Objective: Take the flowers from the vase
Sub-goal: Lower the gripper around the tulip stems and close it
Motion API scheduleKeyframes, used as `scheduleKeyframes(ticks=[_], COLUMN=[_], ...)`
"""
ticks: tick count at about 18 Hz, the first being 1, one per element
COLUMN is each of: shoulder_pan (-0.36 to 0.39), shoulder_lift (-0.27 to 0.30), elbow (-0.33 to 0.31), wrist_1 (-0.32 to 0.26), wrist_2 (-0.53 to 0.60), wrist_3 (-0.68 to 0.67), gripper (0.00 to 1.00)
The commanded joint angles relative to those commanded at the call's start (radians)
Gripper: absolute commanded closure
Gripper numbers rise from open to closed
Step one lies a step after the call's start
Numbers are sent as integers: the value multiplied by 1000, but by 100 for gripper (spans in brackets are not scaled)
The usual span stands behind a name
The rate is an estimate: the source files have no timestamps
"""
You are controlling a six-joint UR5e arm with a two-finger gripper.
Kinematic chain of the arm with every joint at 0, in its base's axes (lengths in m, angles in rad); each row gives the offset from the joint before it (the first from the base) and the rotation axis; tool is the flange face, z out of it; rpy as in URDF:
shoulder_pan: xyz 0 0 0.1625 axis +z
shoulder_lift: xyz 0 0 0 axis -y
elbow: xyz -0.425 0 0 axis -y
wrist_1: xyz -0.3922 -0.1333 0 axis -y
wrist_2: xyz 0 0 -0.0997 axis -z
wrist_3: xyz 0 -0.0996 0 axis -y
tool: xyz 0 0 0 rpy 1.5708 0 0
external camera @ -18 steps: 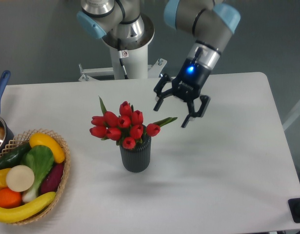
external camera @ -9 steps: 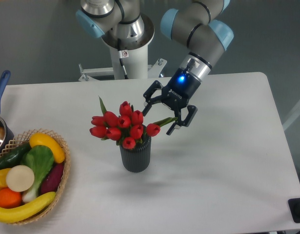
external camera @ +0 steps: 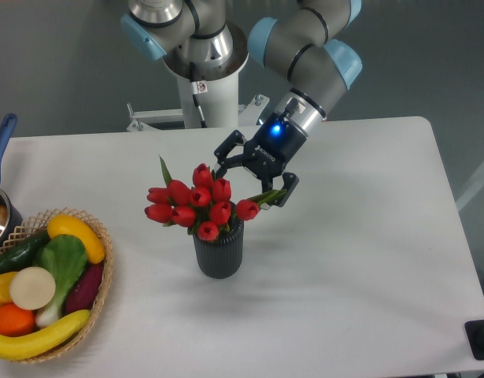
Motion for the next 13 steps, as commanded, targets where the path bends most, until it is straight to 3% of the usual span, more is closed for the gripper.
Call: scheduleKeyframes(ticks=[3,13], shoulder_pan=[-14,-40], shoulder_lift=[-20,-44], elbow=[-2,6], wrist_1=[37,38], wrist_2=[2,3], wrist_3=[2,17], gripper=[0,0])
